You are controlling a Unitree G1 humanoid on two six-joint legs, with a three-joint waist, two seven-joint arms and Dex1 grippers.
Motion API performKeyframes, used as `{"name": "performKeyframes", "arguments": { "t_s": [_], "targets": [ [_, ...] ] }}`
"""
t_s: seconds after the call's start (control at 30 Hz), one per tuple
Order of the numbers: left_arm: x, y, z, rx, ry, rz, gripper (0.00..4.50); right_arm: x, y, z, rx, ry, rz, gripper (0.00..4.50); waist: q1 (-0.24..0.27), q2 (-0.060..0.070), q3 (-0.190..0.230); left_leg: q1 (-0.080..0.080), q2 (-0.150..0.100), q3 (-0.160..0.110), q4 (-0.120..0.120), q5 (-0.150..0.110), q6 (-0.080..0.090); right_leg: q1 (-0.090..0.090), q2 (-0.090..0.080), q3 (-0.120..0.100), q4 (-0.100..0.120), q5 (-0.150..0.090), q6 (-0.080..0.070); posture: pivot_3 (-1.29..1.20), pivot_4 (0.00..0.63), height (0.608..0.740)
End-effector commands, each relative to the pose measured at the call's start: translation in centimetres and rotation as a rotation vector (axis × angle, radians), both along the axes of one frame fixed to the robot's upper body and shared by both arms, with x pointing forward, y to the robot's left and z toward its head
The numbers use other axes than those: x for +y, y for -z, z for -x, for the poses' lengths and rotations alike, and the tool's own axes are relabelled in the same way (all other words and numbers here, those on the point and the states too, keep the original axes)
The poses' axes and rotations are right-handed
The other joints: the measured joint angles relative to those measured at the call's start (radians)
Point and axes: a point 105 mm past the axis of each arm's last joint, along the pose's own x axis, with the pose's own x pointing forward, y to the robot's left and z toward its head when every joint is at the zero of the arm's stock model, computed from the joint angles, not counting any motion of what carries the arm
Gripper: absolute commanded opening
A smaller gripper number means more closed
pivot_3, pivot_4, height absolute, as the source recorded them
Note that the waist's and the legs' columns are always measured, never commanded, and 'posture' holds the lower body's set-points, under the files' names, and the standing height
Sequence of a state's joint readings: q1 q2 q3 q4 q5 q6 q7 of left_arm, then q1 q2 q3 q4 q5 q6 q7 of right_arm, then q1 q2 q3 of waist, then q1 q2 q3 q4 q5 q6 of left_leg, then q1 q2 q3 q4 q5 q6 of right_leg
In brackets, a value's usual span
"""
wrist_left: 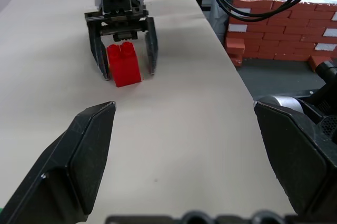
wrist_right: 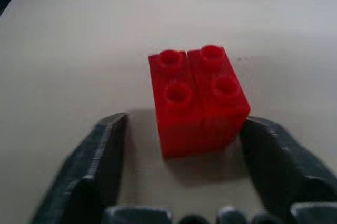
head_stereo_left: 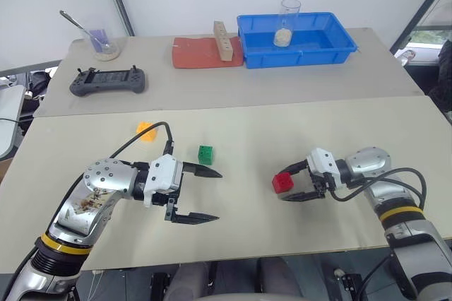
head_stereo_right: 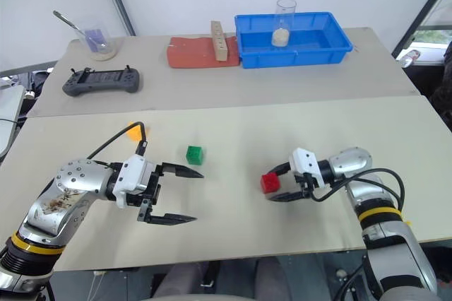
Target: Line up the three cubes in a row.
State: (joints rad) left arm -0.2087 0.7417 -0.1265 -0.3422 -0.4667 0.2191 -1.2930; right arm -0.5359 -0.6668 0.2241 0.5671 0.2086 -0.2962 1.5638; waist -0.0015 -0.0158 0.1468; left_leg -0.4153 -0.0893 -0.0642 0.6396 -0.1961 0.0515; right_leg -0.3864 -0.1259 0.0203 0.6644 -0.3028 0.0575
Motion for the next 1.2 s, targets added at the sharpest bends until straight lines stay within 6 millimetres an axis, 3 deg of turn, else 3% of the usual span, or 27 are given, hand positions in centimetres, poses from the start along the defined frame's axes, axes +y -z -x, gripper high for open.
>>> {"name": "performKeyframes", "arguments": {
  "t_s": [0.03, 0.17, 0.3, 0.37, 0.5, 0.63, 0.87, 1.0, 1.2],
  "targets": [
    [-0.2, -0.4, 0.1, -0.030, 0.001, 0.004, 4.50, -1.0, -0.5, 0.2, -0.005, -0.015, 0.029, 4.48, -0.001, 0.000, 0.000, 0.000, 0.000, 0.000, 0.000, 0.000, 0.000, 0.000, 0.000, 0.000, 0.000, 0.000, 0.000, 0.00, 0.150, 0.740],
    [0.8, 0.0, -0.9, -0.023, -0.122, 0.014, 4.50, -2.1, -1.8, 0.3, -0.031, 0.046, 0.017, 4.48, 0.001, 0.000, 0.000, 0.000, 0.000, 0.000, 0.000, 0.000, 0.000, 0.000, 0.000, 0.000, 0.000, 0.000, 0.000, 0.00, 0.150, 0.740],
    [2.6, 0.1, -2.2, -0.028, -0.366, 0.087, 4.50, -2.3, -5.0, 1.1, -0.076, 0.128, -0.063, 4.48, 0.005, 0.000, 0.000, 0.000, 0.000, 0.000, 0.000, -0.001, 0.000, 0.000, -0.001, 0.000, 0.000, 0.000, 0.000, 0.00, 0.150, 0.740],
    [3.3, 0.5, -1.9, -0.032, -0.492, 0.124, 4.50, -1.7, -7.3, 2.0, -0.101, 0.168, -0.119, 4.48, 0.003, 0.000, 0.000, -0.001, 0.000, 0.000, 0.000, -0.001, 0.000, 0.000, -0.002, 0.001, 0.001, 0.000, 0.000, 0.00, 0.150, 0.740],
    [3.8, 1.5, -1.9, -0.050, -0.701, 0.184, 4.50, 0.0, -10.3, 4.0, -0.083, 0.203, -0.176, 4.48, 0.009, 0.000, 0.000, -0.001, 0.000, 0.000, -0.001, -0.002, 0.000, 0.000, -0.002, 0.002, 0.000, 0.000, 0.000, 0.00, 0.150, 0.740],
    [3.6, 2.8, -3.0, -0.045, -0.886, 0.242, 4.50, 2.0, -12.1, 5.1, -0.065, 0.217, -0.224, 4.48, 0.023, -0.001, 0.001, -0.001, 0.000, 0.000, 0.000, -0.002, 0.000, 0.001, -0.003, 0.002, -0.001, 0.000, 0.000, 0.00, 0.150, 0.740],
    [1.5, 5.3, -4.6, -0.055, -0.975, 0.280, 4.50, 4.2, -13.2, 5.3, -0.055, 0.246, -0.287, 4.48, 0.043, -0.002, 0.001, -0.002, -0.001, 0.000, 0.002, -0.003, 0.000, 0.000, -0.004, 0.001, -0.004, 0.000, 0.000, 0.00, 0.150, 0.740],
    [0.3, 6.8, -6.3, -0.061, -1.013, 0.291, 4.50, 4.4, -13.5, 5.4, -0.065, 0.261, -0.291, 4.48, 0.045, -0.002, 0.001, -0.006, -0.001, 0.000, 0.004, -0.002, 0.000, -0.001, -0.004, 0.000, -0.002, 0.000, 0.000, 0.00, 0.150, 0.740],
    [-1.1, 7.4, -8.0, -0.072, -1.065, 0.315, 4.50, 4.7, -13.9, 5.6, -0.076, 0.264, -0.297, 4.48, 0.049, -0.002, 0.001, -0.006, -0.001, 0.000, 0.005, -0.002, 0.001, 0.000, -0.004, 0.000, -0.001, 0.000, 0.000, 0.00, 0.150, 0.740]
  ]
}}
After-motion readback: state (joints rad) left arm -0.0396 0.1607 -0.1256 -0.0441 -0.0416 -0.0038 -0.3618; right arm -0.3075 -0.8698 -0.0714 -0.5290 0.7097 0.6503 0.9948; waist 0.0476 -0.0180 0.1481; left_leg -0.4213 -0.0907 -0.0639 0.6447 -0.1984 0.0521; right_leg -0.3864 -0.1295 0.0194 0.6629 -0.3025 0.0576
